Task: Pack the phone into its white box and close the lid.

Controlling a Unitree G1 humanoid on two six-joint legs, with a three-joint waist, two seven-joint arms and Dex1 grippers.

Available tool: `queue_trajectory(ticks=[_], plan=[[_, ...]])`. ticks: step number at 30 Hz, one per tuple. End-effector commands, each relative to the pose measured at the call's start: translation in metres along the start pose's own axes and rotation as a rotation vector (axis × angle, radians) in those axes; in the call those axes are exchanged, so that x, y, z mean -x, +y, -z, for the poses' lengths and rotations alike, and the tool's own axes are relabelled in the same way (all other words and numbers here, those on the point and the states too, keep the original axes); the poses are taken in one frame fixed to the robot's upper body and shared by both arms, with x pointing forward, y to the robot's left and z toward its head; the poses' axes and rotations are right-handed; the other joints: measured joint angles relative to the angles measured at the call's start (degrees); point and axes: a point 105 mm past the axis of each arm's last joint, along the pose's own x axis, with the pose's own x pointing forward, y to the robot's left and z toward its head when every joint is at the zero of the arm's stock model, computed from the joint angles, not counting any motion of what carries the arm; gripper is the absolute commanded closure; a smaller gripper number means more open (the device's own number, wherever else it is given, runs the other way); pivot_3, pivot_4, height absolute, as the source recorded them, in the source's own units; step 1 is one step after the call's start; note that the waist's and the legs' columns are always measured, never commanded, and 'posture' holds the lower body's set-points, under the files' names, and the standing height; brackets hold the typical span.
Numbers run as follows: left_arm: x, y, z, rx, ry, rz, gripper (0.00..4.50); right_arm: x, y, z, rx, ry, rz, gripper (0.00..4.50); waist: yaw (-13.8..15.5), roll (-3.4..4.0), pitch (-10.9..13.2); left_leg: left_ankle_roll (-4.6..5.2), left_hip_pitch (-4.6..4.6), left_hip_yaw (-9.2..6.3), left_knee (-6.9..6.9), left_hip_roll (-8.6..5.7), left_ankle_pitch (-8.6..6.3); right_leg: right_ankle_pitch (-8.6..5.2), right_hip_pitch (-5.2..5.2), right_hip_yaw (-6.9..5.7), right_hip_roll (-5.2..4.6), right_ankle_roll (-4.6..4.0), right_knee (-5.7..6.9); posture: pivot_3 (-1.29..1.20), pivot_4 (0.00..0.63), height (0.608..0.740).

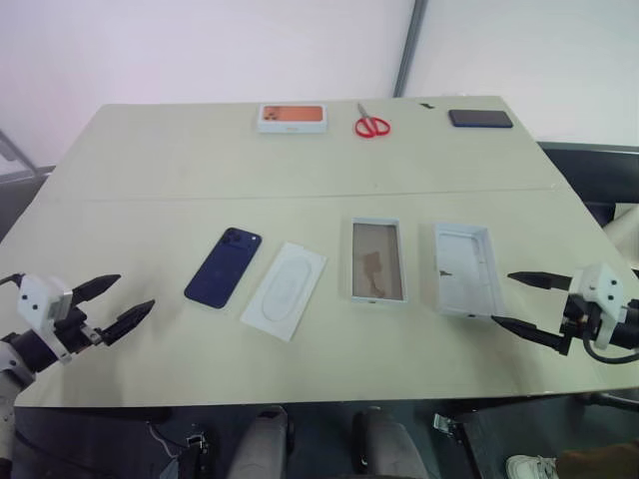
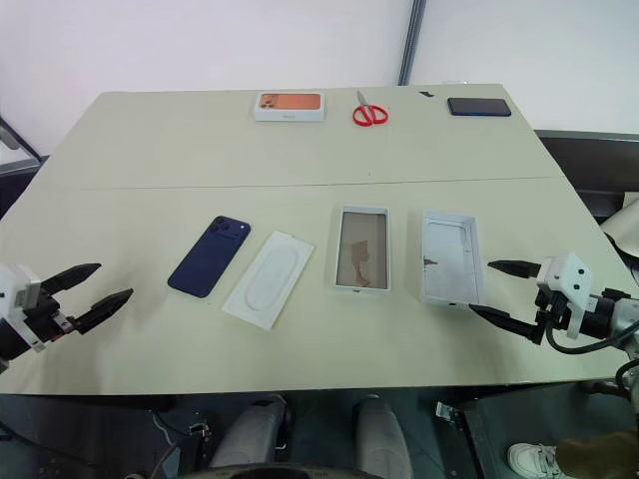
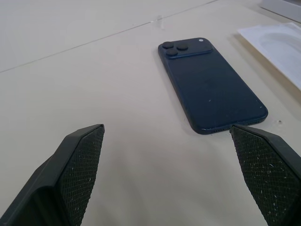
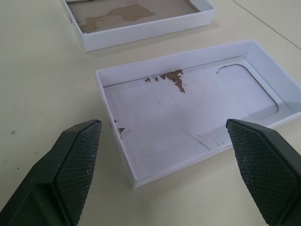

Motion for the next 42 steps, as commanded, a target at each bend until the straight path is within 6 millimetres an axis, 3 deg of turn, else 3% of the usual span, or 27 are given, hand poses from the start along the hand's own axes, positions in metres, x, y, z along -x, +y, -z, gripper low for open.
queue_trajectory(ticks=[1,9,13,16,22,27,37,42], plan=[[-0.005,-0.001,-0.015,-0.026,-0.032,0.017,0.00,-0.004,-0.004,-0.014,0.043,-0.038,0.009,0.07,0.00,0.00,0.00,0.00,0.00,0.00,0.00,0.00,0.00,0.00,0.00,0.00,0.00,0.00,0.00,0.00,0.150,0.740],[-0.007,0.001,-0.019,-0.001,-0.020,0.013,0.00,-0.009,-0.005,-0.018,0.057,-0.046,0.012,0.07,-0.01,0.00,0.00,0.00,0.00,0.00,0.00,0.00,0.00,0.00,0.00,0.00,0.01,0.01,0.00,0.00,0.150,0.740],[-0.016,-0.004,-0.019,0.041,0.028,0.042,0.00,-0.021,-0.007,-0.036,0.093,-0.092,0.005,0.07,-0.12,0.01,0.00,0.00,0.00,0.00,0.00,0.00,0.00,0.01,0.00,0.00,0.02,0.01,0.01,0.00,0.150,0.740],[-0.031,-0.019,-0.022,0.127,0.068,0.122,0.00,-0.040,-0.005,-0.057,0.142,-0.134,-0.025,0.07,-0.10,0.01,0.00,0.00,0.01,-0.01,0.00,0.00,0.00,0.01,-0.01,0.00,0.03,0.02,0.03,0.00,0.150,0.740],[-0.071,-0.041,-0.054,0.272,-0.028,0.230,0.00,-0.076,0.008,-0.085,0.227,-0.201,-0.098,0.07,0.09,-0.01,0.01,0.00,-0.04,-0.06,0.05,-0.02,0.00,0.13,-0.01,-0.05,0.04,0.25,0.04,0.00,0.150,0.740],[-0.095,-0.060,-0.063,0.422,0.019,0.349,0.00,-0.092,0.024,-0.105,0.321,-0.235,-0.188,0.07,-0.13,-0.01,0.02,0.00,-0.03,-0.06,0.09,-0.07,0.01,0.15,0.00,-0.05,0.06,0.29,0.09,0.00,0.150,0.740],[-0.108,-0.089,-0.049,0.623,0.176,0.512,0.00,-0.107,0.041,-0.117,0.383,-0.266,-0.261,0.07,-0.20,-0.01,0.03,0.00,-0.01,-0.07,0.09,-0.04,0.01,0.15,-0.03,-0.05,0.13,0.30,0.16,0.00,0.150,0.740],[-0.113,-0.094,-0.039,0.561,0.233,0.505,0.00,-0.113,0.041,-0.115,0.382,-0.271,-0.256,0.07,-0.15,-0.01,0.03,0.00,-0.02,-0.07,0.08,-0.05,0.01,0.15,-0.04,-0.04,0.10,0.30,0.15,0.00,0.150,0.740]])
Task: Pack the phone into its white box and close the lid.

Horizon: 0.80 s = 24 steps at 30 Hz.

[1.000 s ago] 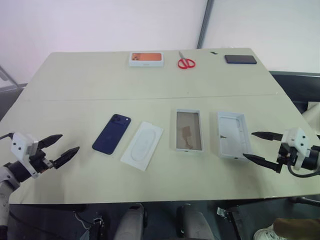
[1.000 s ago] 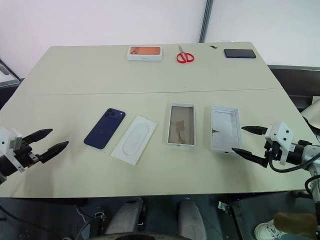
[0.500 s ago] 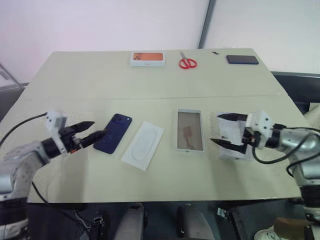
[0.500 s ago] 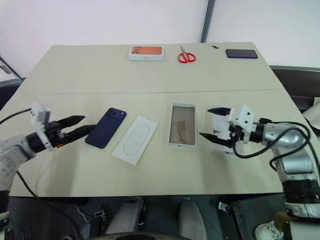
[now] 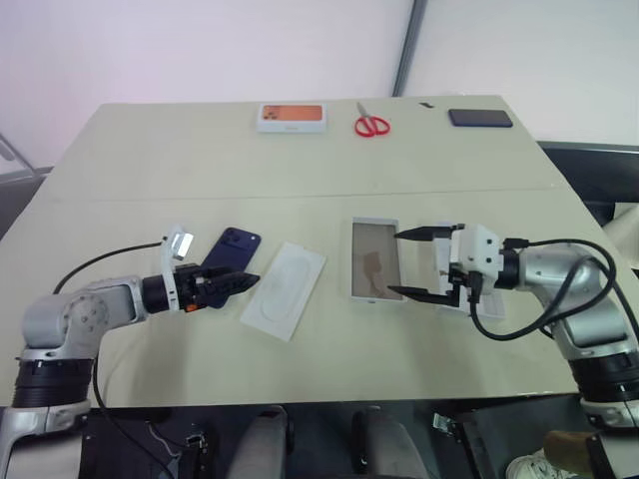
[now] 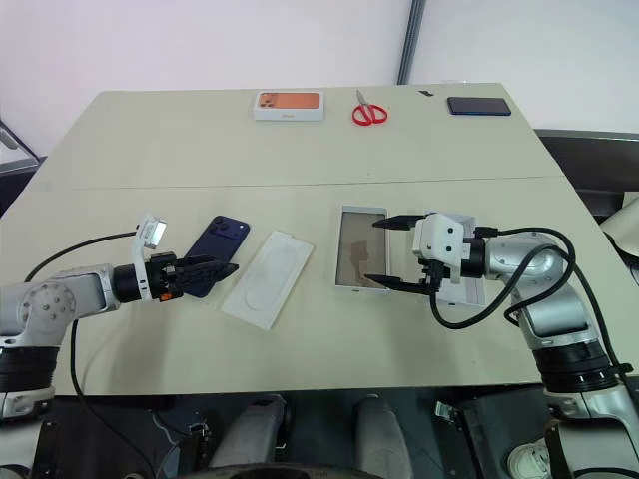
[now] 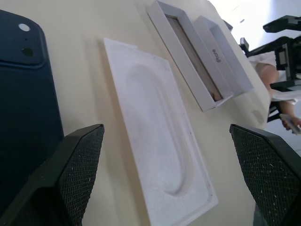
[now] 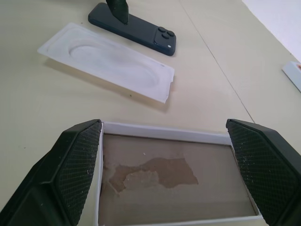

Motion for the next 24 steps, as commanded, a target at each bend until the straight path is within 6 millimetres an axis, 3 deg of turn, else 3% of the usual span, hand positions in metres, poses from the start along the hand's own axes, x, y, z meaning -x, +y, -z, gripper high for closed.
queue_trajectory(ticks=[1,6,21,24], plan=[[-0.003,-0.001,0.002,-0.036,0.043,-0.007,0.00,-0.002,-0.005,-0.010,0.056,-0.027,0.015,0.07,0.03,0.00,0.00,0.00,0.00,0.00,0.00,0.00,0.00,0.00,0.00,0.00,0.00,0.00,0.00,0.00,0.150,0.740],[-0.008,0.008,0.008,-0.021,0.084,-0.043,0.00,-0.005,-0.004,-0.009,0.058,-0.032,0.022,0.07,0.04,0.00,0.00,0.00,0.00,-0.01,0.00,0.00,0.00,0.00,0.00,0.00,0.00,0.00,0.00,0.00,0.150,0.740],[-0.027,0.002,0.019,0.099,0.102,0.037,0.00,-0.010,-0.003,-0.008,0.060,-0.043,0.044,0.07,-0.01,0.01,-0.01,0.00,0.01,-0.01,0.00,0.00,0.00,0.00,0.00,0.00,0.01,0.00,0.01,0.00,0.150,0.740],[-0.027,0.007,0.023,0.104,0.102,0.016,0.89,-0.010,-0.003,-0.008,0.061,-0.045,0.050,0.00,0.00,0.00,-0.01,0.00,0.01,0.00,0.00,-0.01,0.00,0.00,0.01,0.00,0.00,0.00,0.00,0.00,0.150,0.740]])
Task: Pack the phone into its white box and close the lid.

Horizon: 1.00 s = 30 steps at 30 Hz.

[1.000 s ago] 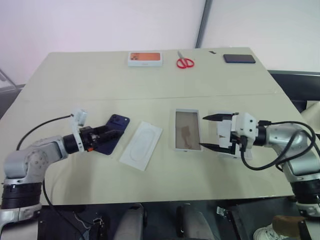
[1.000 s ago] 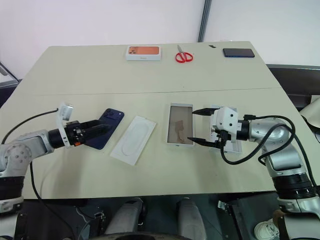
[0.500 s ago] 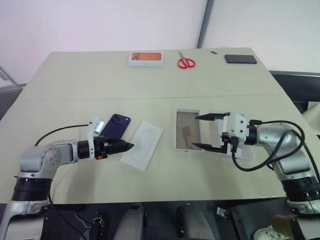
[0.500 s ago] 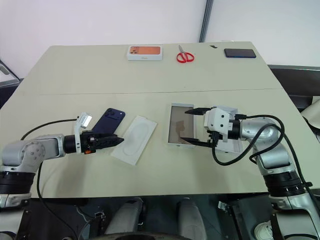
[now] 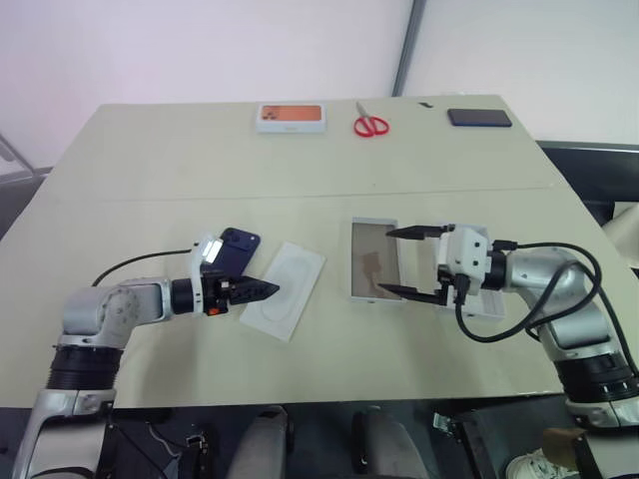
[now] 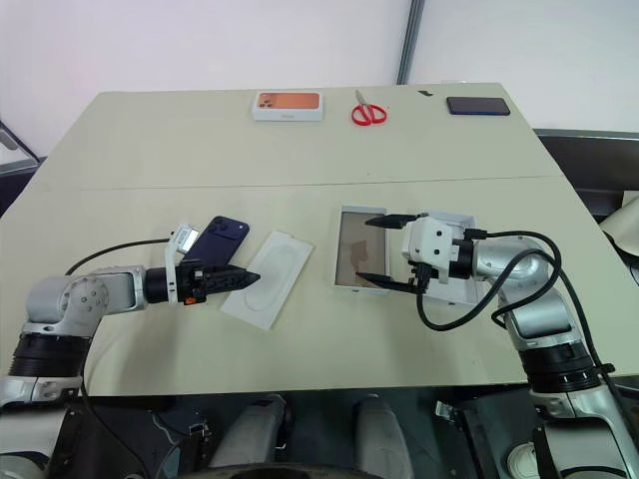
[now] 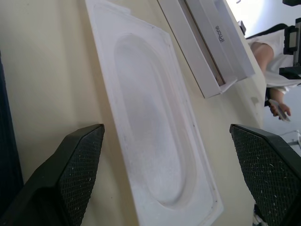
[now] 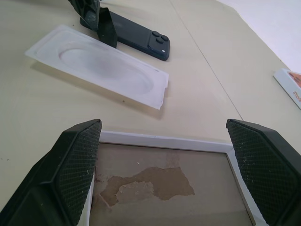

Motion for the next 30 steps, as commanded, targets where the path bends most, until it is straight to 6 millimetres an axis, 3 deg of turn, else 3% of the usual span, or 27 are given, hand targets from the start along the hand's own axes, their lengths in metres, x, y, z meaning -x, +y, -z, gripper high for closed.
queue_trajectory(ticks=[1,3,11,14,16,17,24,30], plan=[[0.000,0.004,0.005,0.027,0.006,-0.011,1.31,-0.001,-0.003,-0.009,0.034,-0.029,0.016,0.00,0.00,0.00,0.00,0.00,0.00,0.00,0.00,0.00,0.00,0.00,0.00,0.00,0.00,0.00,0.00,0.00,0.150,0.740],[0.002,0.006,0.005,0.026,0.009,-0.022,2.35,0.000,-0.004,-0.008,0.034,-0.029,0.018,0.00,0.02,-0.01,0.00,0.00,0.00,-0.01,0.00,0.00,0.00,0.00,0.00,0.00,0.00,0.00,0.00,0.00,0.150,0.740],[0.001,0.007,0.008,0.038,0.006,-0.021,2.35,-0.001,-0.005,-0.009,0.035,-0.032,0.025,0.00,0.02,0.00,0.00,0.00,0.00,-0.01,0.00,0.00,0.00,0.00,0.00,0.00,0.00,0.00,0.00,0.00,0.150,0.740],[-0.001,0.008,0.010,0.041,0.008,-0.026,3.26,-0.002,-0.006,-0.009,0.036,-0.033,0.030,0.00,0.03,0.00,0.00,0.00,0.00,-0.01,0.00,0.00,0.00,0.00,0.00,0.00,0.00,0.00,0.00,0.00,0.150,0.740],[-0.001,0.006,0.012,0.046,0.012,-0.015,4.27,-0.002,-0.006,-0.009,0.037,-0.034,0.030,0.00,0.03,0.02,-0.01,0.00,-0.01,0.00,0.00,0.00,0.00,0.00,0.00,0.00,-0.01,0.00,0.00,0.00,0.150,0.740],[-0.001,0.006,0.012,0.046,0.015,-0.016,4.45,-0.002,-0.006,-0.009,0.036,-0.034,0.031,0.00,0.03,0.03,-0.02,0.00,0.01,0.00,0.00,0.00,0.00,0.00,0.01,0.00,-0.01,0.00,0.00,0.00,0.150,0.740],[0.004,0.007,0.009,0.103,-0.024,-0.013,4.45,-0.002,-0.006,-0.009,0.036,-0.032,0.031,0.00,-0.04,0.03,-0.02,0.00,0.03,-0.01,0.00,0.00,0.00,0.00,0.02,0.00,-0.01,0.00,0.00,0.00,0.150,0.740],[0.015,0.002,-0.020,0.188,-0.191,0.027,4.45,-0.012,0.012,-0.007,-0.030,-0.036,-0.036,0.00,0.01,0.01,-0.01,0.00,0.02,-0.03,0.00,0.01,0.00,0.00,0.01,-0.01,0.00,0.00,0.01,0.00,0.150,0.740]])
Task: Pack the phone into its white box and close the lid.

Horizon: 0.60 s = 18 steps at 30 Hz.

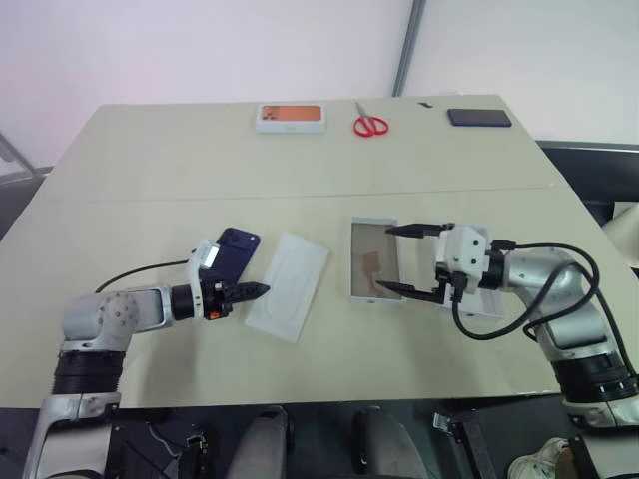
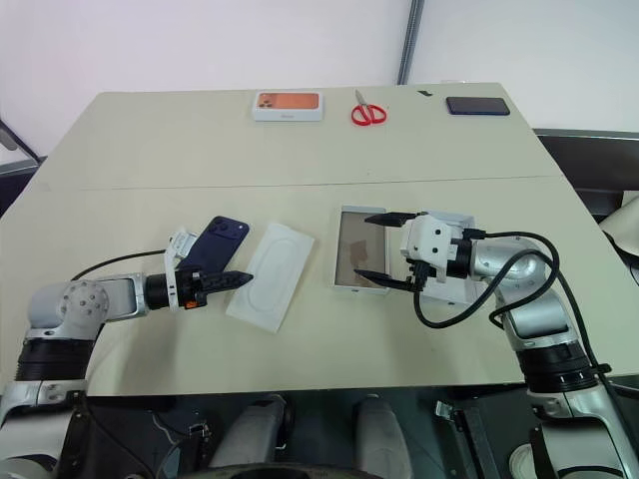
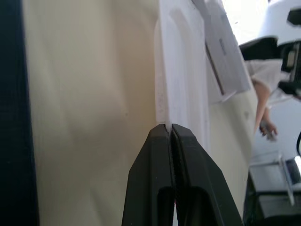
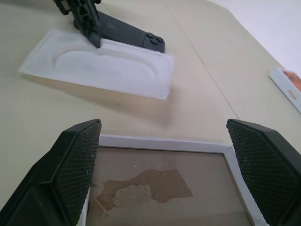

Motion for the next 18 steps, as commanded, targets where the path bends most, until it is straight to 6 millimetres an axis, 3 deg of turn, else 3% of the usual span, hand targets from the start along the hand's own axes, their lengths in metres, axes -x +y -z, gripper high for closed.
queue_trajectory(ticks=[1,4,11,14,18], plan=[[0.009,-0.015,-0.024,0.043,-0.118,0.074,4.45,-0.009,0.013,-0.006,-0.008,-0.016,-0.056,0.00,0.03,-0.01,0.00,0.00,-0.01,0.00,0.01,0.00,0.00,0.00,-0.01,-0.01,0.00,0.00,0.00,0.00,0.150,0.740],[0.009,-0.021,-0.026,0.098,-0.156,0.109,4.45,-0.017,0.026,0.007,-0.058,0.064,-0.122,0.00,0.04,-0.01,0.01,0.00,-0.03,0.00,0.03,-0.01,0.00,0.00,0.00,-0.01,-0.01,0.01,-0.01,0.00,0.150,0.740],[0.003,-0.021,-0.025,0.109,-0.197,0.083,4.45,-0.029,0.029,0.027,-0.097,0.172,-0.162,0.00,0.03,-0.03,0.01,-0.03,-0.03,0.00,0.03,-0.03,0.01,0.01,-0.01,-0.01,-0.01,0.01,0.00,0.00,0.150,0.740],[0.003,-0.021,-0.028,0.123,-0.230,0.074,4.50,-0.031,0.031,0.034,-0.104,0.203,-0.187,0.92,0.01,-0.03,0.01,-0.03,-0.02,0.00,0.03,-0.03,0.02,0.01,-0.01,-0.01,0.00,0.01,0.00,0.00,0.150,0.740],[0.002,-0.024,-0.034,0.098,-0.266,0.066,4.50,-0.032,0.036,0.042,-0.089,0.245,-0.221,3.10,0.06,-0.03,0.01,-0.04,-0.03,0.01,0.02,-0.04,0.02,0.01,-0.02,-0.01,-0.01,0.01,0.00,0.00,0.150,0.740]])
